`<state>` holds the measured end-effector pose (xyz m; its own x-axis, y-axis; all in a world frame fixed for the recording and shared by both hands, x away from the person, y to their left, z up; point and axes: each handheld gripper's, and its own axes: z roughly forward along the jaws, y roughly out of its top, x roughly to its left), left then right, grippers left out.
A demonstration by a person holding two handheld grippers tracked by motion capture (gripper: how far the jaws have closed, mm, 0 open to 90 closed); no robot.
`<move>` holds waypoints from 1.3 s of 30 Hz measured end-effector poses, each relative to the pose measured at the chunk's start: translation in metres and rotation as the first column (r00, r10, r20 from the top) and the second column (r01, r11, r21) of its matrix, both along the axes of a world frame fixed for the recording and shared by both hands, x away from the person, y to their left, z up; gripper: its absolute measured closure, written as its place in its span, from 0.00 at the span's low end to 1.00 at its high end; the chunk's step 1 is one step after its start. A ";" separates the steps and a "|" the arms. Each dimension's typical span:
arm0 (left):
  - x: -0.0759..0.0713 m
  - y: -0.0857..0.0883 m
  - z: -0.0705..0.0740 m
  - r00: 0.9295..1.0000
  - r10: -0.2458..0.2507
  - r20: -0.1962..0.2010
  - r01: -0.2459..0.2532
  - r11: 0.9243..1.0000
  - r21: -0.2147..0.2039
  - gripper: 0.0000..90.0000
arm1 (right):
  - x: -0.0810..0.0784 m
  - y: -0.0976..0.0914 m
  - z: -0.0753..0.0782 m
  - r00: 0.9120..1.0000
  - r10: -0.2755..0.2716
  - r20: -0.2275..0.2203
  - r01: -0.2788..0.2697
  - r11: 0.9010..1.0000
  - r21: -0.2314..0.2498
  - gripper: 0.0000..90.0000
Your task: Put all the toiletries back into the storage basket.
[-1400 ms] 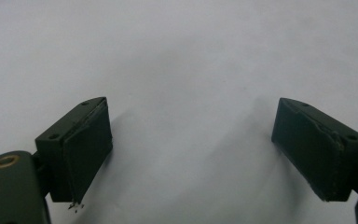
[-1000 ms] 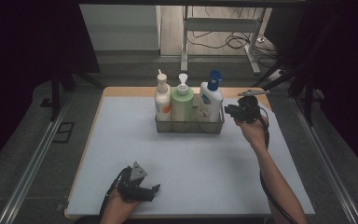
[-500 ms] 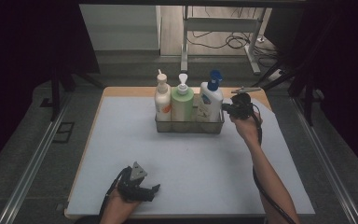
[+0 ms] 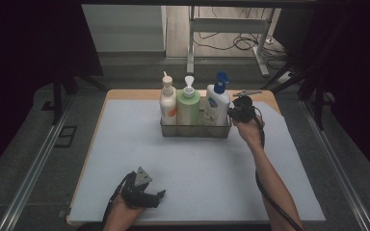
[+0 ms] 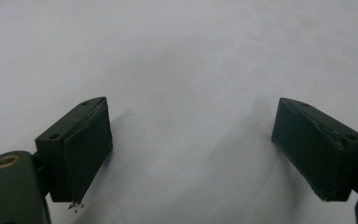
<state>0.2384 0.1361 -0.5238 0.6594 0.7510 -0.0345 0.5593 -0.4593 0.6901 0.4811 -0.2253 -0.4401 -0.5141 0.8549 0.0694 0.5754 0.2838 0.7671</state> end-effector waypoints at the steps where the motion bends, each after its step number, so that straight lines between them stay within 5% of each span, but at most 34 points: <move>1: 0.000 0.000 0.000 1.000 0.000 0.000 0.000 1.000 0.000 0.13 | 0.000 0.000 -0.001 1.000 0.001 -0.001 -0.001 1.000 -0.002 1.00; 39: 0.000 0.000 0.000 1.000 0.001 0.000 -0.001 1.000 -0.003 0.13 | -0.004 0.020 -0.024 0.998 0.047 -0.046 -0.049 0.999 -0.025 1.00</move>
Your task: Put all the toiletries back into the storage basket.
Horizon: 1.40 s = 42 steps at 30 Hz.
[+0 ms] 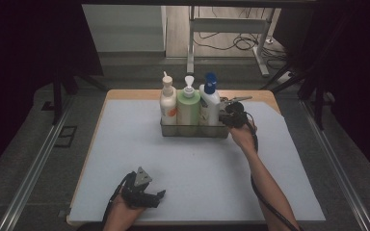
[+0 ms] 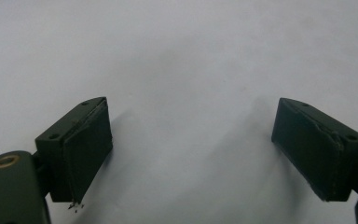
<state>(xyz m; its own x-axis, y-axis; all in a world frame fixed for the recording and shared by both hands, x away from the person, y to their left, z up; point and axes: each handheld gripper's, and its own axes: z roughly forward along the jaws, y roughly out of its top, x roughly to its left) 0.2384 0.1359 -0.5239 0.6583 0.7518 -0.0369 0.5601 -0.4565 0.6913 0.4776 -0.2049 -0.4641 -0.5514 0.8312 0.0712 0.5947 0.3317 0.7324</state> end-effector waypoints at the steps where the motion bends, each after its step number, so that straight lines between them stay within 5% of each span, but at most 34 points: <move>1: 0.000 0.000 0.000 1.000 0.000 0.000 0.000 1.000 0.000 0.13 | 0.000 0.000 0.000 1.000 0.000 0.000 0.000 1.000 0.000 1.00; 42: 0.000 0.000 0.000 1.000 -0.001 -0.003 0.001 1.000 0.002 0.13 | -0.016 0.009 0.004 0.997 0.082 0.004 -0.082 0.997 0.011 1.00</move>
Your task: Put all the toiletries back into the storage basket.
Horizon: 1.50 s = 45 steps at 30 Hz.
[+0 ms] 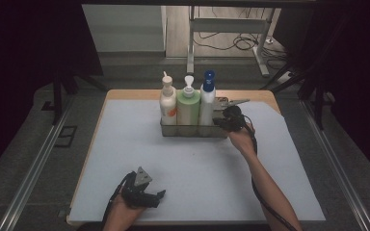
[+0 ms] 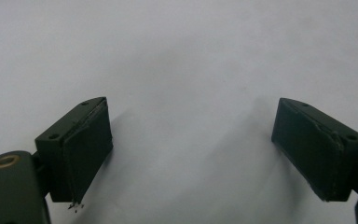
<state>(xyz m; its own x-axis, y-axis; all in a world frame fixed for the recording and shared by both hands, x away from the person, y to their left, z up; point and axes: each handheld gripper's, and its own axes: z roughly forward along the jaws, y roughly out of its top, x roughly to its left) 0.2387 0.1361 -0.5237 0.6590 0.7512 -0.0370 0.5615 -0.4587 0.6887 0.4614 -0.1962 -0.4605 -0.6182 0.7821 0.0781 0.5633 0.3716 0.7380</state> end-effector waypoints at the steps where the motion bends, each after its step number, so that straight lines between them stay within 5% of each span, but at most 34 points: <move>1: 0.000 0.000 0.000 1.000 0.000 0.000 0.000 1.000 0.000 0.13 | -0.001 0.000 0.001 1.000 -0.001 -0.004 0.001 1.000 0.000 1.00; 34: 0.000 0.000 0.000 1.000 0.000 0.000 0.000 1.000 0.000 0.13 | -0.005 -0.005 0.008 1.000 -0.010 0.004 0.010 1.000 0.002 0.89; 45: 0.000 0.000 0.000 1.000 0.000 0.000 0.000 1.000 0.000 0.13 | -0.013 -0.007 0.018 1.000 -0.008 0.020 0.008 1.000 0.002 0.76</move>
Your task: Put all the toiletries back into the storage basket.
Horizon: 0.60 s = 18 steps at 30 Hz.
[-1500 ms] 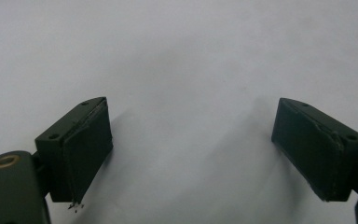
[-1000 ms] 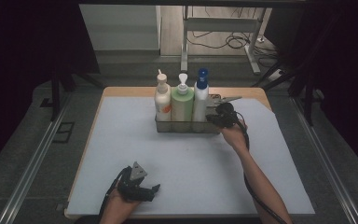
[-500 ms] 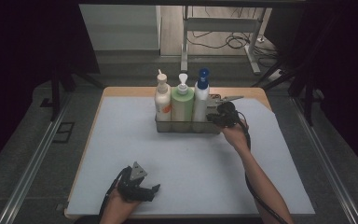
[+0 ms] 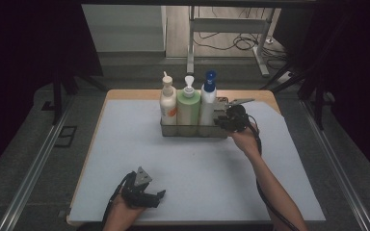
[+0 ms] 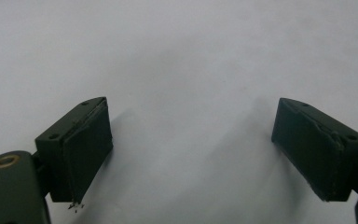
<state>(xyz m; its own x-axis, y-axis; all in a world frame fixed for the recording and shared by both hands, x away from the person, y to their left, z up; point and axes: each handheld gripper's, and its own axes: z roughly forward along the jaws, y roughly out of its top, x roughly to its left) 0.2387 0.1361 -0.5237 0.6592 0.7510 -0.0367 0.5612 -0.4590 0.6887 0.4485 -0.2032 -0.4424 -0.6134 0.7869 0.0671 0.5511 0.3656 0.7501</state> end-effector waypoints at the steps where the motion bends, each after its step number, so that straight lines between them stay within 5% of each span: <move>1: 0.000 0.000 0.000 1.000 0.000 0.000 0.000 1.000 0.000 0.13 | 0.000 0.000 0.000 1.000 0.000 0.000 0.000 1.000 0.000 0.76; 18: 0.000 0.000 0.000 1.000 0.000 0.001 0.000 1.000 -0.001 0.13 | -0.018 -0.005 0.012 1.000 0.020 0.018 -0.020 1.000 -0.008 0.39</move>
<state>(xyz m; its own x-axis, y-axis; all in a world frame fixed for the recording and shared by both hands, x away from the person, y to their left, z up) 0.2387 0.1361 -0.5238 0.6593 0.7510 -0.0365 0.5604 -0.4585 0.6897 0.4303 -0.2080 -0.4300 -0.6302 0.7748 0.0500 0.5300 0.3822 0.7569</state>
